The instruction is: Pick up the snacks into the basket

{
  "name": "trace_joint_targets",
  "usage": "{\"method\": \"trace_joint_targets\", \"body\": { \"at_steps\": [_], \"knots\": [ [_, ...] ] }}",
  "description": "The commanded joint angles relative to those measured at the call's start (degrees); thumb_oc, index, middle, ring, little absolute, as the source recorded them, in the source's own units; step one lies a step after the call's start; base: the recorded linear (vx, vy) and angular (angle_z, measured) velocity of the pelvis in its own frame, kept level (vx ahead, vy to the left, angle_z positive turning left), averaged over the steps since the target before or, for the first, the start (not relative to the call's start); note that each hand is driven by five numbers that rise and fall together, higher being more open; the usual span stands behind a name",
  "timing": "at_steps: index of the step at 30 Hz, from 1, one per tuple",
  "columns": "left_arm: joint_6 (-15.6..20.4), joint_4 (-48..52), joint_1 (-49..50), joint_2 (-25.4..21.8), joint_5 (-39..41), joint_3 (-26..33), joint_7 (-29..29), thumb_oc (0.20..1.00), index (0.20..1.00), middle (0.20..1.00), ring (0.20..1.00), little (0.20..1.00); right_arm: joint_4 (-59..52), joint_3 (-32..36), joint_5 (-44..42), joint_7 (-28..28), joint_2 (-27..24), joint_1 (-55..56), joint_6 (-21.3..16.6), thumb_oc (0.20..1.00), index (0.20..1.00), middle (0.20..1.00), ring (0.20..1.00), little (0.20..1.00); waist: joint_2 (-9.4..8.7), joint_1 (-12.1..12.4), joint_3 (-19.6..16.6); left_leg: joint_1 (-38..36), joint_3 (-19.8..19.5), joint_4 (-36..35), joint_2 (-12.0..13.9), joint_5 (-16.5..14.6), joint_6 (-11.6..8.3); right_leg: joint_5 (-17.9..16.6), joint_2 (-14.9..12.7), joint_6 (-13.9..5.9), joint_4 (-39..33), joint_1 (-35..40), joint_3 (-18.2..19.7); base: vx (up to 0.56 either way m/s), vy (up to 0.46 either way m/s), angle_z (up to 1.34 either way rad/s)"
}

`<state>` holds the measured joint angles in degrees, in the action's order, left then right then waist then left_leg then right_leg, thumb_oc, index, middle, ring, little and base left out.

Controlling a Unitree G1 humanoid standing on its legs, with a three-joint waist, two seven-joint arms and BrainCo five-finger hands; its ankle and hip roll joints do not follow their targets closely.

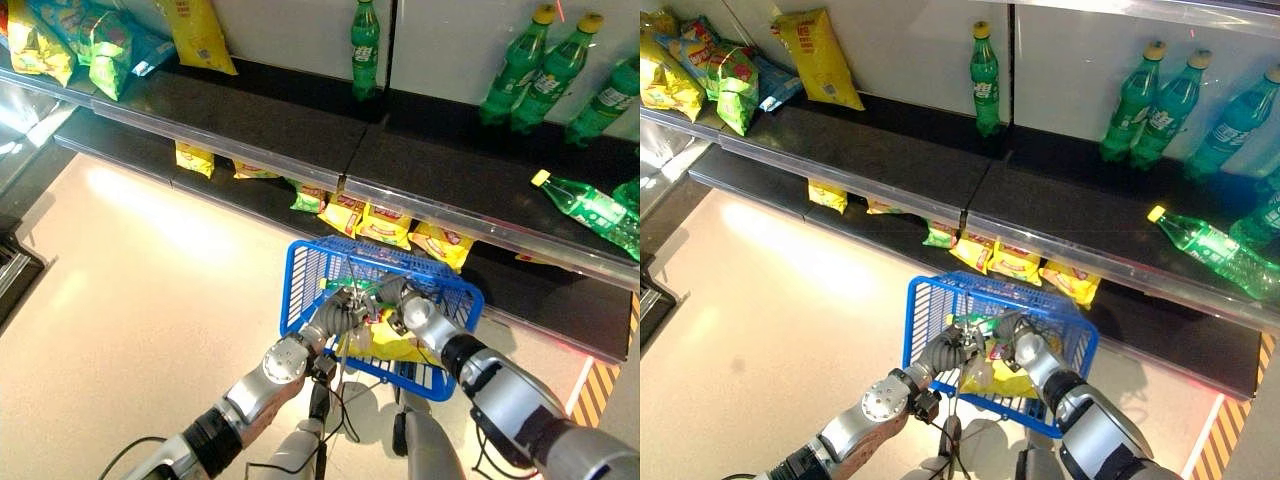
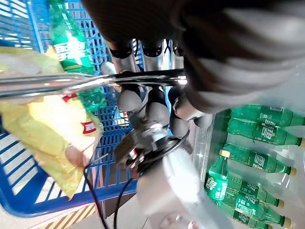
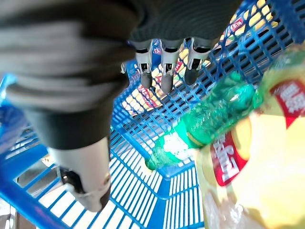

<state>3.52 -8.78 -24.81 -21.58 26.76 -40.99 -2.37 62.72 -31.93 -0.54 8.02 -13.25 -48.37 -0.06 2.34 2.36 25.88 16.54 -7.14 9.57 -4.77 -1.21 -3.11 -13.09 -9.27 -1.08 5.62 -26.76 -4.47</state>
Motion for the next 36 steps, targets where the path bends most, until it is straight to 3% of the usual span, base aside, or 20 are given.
{"method": "trace_joint_targets", "body": {
  "at_steps": [1, 4, 5, 10, 11, 13, 16, 18, 19, 20, 23, 28, 31, 36],
  "knots": [
    [8.3, 11.6, -0.7, 1.2, -4.0, 4.3, 0.7, 0.200, 0.200, 0.200, 0.200, 0.200, -7.5, -0.8, 2.4, 0.4, -1.4, 1.4, -3.6, 1.000, 1.000, 1.000, 1.000, 1.000, -0.27, 0.3, -2.8, -0.4, 0.1, -0.7, 0.1, -1.7, 0.31, 11.9, -2.6, -8.95, 7.5, 2.9, 3.3, 0.02, 0.043, -0.01],
    [8.4, 11.1, 0.1, 0.8, -4.8, 5.8, 0.6, 0.200, 0.200, 0.200, 0.200, 0.200, -11.1, -0.4, 2.3, -0.2, -1.7, 5.5, -4.2, 1.000, 1.000, 1.000, 1.000, 1.000, -0.93, -0.1, -3.0, -0.6, 0.7, 0.6, 0.3, -2.7, 0.36, 11.9, -2.4, -8.98, 7.4, 3.4, 3.8, 0.02, 0.034, -0.01],
    [8.5, 9.3, 1.2, 0.4, -5.8, 7.5, 0.2, 0.200, 0.200, 0.200, 0.200, 0.200, -14.4, 0.1, 1.6, -1.4, -1.6, 10.0, -5.2, 1.000, 1.000, 1.000, 1.000, 1.000, -2.01, -0.9, -3.2, -0.9, 1.5, 2.1, 0.6, -3.7, 0.53, 11.7, -2.2, -9.06, 7.2, 4.1, 4.4, 0.04, 0.065, -0.12],
    [8.6, 2.1, 5.2, -1.1, -11.5, 12.1, -0.3, 0.200, 0.200, 0.200, 0.200, 0.200, -21.4, 2.6, 1.4, -5.6, -4.7, 22.8, -6.4, 1.000, 1.000, 1.000, 1.000, 1.000, -4.02, -2.3, -4.3, -3.4, 4.3, 3.6, 1.0, -6.0, 1.39, 10.9, -1.9, -10.09, 6.4, 6.7, 6.3, 0.03, 0.091, -0.38],
    [8.6, 2.1, 5.2, -1.1, -11.5, 12.1, -0.3, 0.200, 0.200, 0.200, 0.200, 0.200, -21.4, 2.6, 1.4, -5.6, -4.7, 22.8, -6.4, 1.000, 1.000, 1.000, 1.000, 1.000, -4.02, -2.3, -4.2, -3.4, 4.3, 3.6, 1.0, -6.0, 1.40, 10.9, -1.9, -10.09, 6.4, 6.7, 6.3, 0.01, 0.142, -0.53],
    [9.2, -3.8, 10.6, -1.9, -14.8, 16.8, -1.0, 0.200, 0.200, 0.200, 0.200, 0.200, -19.1, 5.9, 2.2, -6.9, -5.8, 29.4, -6.6, 1.000, 1.000, 1.000, 1.000, 1.000, -4.58, -3.3, -6.0, -6.3, 7.1, 1.1, 0.8, -6.1, 2.11, 8.0, -2.1, -12.18, 3.1, 8.0, 6.9, 0.02, 0.180, -0.68],
    [9.0, -8.6, 16.0, -2.1, -14.5, 20.9, -0.3, 0.200, 0.200, 0.200, 0.200, 0.200, -14.9, 10.1, 4.3, -6.4, -6.9, 33.9, -6.5, 1.000, 1.000, 1.000, 1.000, 1.000, -4.47, -3.6, -8.6, -8.4, 8.8, -1.8, 1.4, -4.9, 2.46, 6.0, -1.7, -12.66, 1.7, 8.5, 6.9, 0.06, 0.079, -0.79],
    [8.9, -11.4, 19.1, -2.5, -15.2, 22.8, 0.9, 0.200, 0.200, 0.200, 0.200, 0.200, -10.9, 14.9, 3.3, -4.5, -7.0, 36.9, -6.4, 1.000, 1.000, 1.000, 1.000, 1.000, -3.30, -2.8, -9.9, -9.9, 9.3, -2.9, 2.9, -4.2, 2.51, 9.6, -1.9, -11.15, 3.9, 11.2, 1.8, 0.03, 0.016, -0.81],
    [8.9, -11.4, 19.1, -2.6, -15.2, 22.8, 0.9, 0.200, 0.200, 0.200, 0.200, 0.200, -10.9, 14.9, 3.4, -4.5, -7.0, 36.9, -6.4, 1.000, 1.000, 1.000, 1.000, 1.000, -3.35, -2.9, -10.0, -9.8, 9.3, -3.0, 2.8, -4.0, 2.50, 9.5, -1.9, -11.14, 3.8, 11.1, 1.8, 0.04, -0.026, -0.57],
    [8.1, -14.6, 21.9, -2.2, -16.9, 23.8, 1.5, 0.200, 0.200, 0.200, 0.200, 0.200, -10.3, 17.4, 2.4, -3.8, -6.8, 40.1, -6.7, 1.000, 1.000, 1.000, 1.000, 1.000, -2.90, -2.4, -12.3, -11.0, 9.9, -4.0, 3.7, -3.6, 2.26, 11.7, -2.2, -10.58, 4.1, 15.5, -1.8, 0.06, -0.049, -0.24],
    [8.4, -23.7, 24.6, -0.4, -19.0, 26.6, 0.5, 0.200, 0.200, 0.200, 0.200, 0.200, -5.0, 21.3, 0.2, -2.7, -5.5, 42.4, -6.6, 1.000, 1.000, 1.000, 1.000, 1.000, -3.41, -2.7, -15.4, -13.5, 10.6, -7.0, 4.9, -2.5, 1.74, 11.2, -0.3, -10.37, 0.5, 17.0, 0.4, 0.11, -0.130, -0.28],
    [5.6, -43.5, 24.6, 4.1, -22.6, 30.5, -1.5, 0.200, 0.200, 0.200, 0.200, 0.200, 1.8, 26.8, -3.5, -1.0, -4.2, 46.6, -5.9, 1.000, 1.000, 1.000, 1.000, 1.000, -3.34, -3.7, -18.9, -15.5, 9.4, -9.9, 6.9, -0.2, -0.22, 13.3, 1.0, -8.97, -2.1, 21.1, -1.6, 0.09, -0.151, -0.05],
    [4.5, -51.3, 23.5, 5.0, -26.4, 30.9, -3.1, 0.200, 0.200, 0.200, 0.200, 0.200, 4.8, 28.3, -6.0, -0.8, -3.9, 46.9, -5.6, 1.000, 1.000, 1.000, 1.000, 1.000, -3.13, -4.5, -20.0, -16.1, 8.8, -10.8, 7.4, 0.5, -0.81, 13.7, 1.6, -8.43, -3.4, 22.7, -2.3, 0.05, -0.091, 0.38],
    [2.3, -61.2, 23.9, 7.9, -22.8, 34.3, -0.6, 0.200, 0.200, 0.200, 0.200, 0.200, 8.3, 27.0, -5.1, -1.2, -4.3, 45.7, -4.4, 1.000, 1.000, 1.000, 1.000, 1.000, -3.20, -4.9, -22.3, -17.3, 9.5, -10.9, 7.8, 0.6, -1.30, 13.4, 2.4, -7.58, -6.6, 25.7, -2.3, 0.06, -0.087, 0.02]
  ]
}}
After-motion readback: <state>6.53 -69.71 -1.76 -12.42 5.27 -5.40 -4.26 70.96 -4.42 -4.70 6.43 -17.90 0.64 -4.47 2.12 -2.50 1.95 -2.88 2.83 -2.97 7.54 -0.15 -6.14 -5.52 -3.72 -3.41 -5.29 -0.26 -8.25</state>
